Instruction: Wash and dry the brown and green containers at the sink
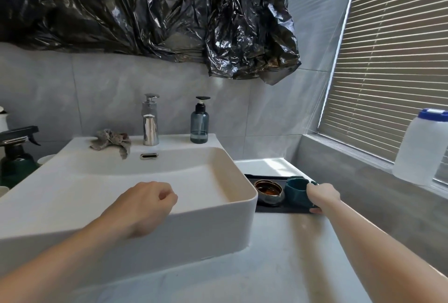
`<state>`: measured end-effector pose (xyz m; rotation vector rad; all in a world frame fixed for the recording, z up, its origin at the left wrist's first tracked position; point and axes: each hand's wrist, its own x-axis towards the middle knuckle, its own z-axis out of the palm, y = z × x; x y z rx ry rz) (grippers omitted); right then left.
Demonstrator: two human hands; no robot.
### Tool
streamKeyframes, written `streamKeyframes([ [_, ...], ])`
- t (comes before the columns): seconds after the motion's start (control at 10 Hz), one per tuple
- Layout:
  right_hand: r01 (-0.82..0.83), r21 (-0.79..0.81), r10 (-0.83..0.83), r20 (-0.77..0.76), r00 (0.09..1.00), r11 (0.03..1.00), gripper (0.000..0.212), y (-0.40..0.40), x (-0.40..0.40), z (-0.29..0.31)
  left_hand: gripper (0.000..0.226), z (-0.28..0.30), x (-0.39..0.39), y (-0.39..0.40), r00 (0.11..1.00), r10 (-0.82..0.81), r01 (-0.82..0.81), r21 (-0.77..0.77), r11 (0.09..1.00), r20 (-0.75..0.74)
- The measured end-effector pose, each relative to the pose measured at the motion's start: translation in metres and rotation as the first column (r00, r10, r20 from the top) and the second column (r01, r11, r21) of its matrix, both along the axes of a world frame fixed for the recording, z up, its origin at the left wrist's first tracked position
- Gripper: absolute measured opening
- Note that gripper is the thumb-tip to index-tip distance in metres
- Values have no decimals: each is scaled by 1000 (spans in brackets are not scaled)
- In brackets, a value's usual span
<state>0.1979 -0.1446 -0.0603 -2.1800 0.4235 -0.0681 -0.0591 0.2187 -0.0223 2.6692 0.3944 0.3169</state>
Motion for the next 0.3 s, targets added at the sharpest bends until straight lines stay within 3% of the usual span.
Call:
streamKeyframes([
  [0.2,-53,22,53,9,999,998,28,6,-17,14,28,3,-6,-7,998,17,-18,25,1000,56],
  [0.3,-123,-50,128,119,985,991,37,17,-31,21,23,6,-10,-9,994,32,-35,21,999,104],
])
